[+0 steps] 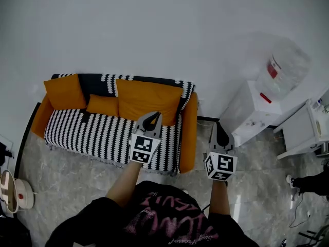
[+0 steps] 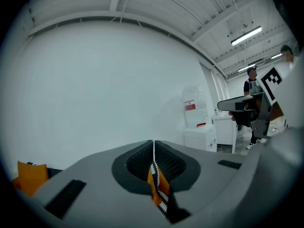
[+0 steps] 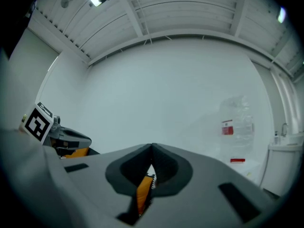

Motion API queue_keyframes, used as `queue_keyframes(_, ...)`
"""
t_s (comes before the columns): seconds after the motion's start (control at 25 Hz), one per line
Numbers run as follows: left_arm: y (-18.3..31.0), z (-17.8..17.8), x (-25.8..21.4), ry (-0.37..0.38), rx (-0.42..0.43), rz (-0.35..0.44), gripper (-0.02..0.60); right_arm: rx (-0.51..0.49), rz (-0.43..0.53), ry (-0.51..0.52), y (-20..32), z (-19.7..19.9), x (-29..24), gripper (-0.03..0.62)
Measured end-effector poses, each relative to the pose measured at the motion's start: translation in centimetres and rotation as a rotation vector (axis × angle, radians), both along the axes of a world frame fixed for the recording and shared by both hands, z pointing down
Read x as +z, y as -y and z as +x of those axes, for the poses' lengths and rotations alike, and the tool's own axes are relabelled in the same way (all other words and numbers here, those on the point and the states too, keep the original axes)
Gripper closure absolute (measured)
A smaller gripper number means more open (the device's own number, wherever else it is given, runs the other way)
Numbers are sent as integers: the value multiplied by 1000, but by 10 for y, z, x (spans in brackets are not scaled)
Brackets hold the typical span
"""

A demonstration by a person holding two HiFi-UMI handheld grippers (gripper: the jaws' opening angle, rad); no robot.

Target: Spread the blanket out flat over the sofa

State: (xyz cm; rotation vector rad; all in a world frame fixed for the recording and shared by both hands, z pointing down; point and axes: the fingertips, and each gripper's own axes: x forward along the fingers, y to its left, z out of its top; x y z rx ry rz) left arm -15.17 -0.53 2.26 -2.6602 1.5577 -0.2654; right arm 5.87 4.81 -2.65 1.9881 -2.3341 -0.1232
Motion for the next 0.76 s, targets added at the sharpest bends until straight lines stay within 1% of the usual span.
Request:
queue_keyframes(0.44,2,-31,11,15,-3,-3,563,23,-4,5,5,-23,9,574)
queue_keyframes(0.76,-3,-37,15,13,13,-10,565,29,-8,-6,1,-32,11,574)
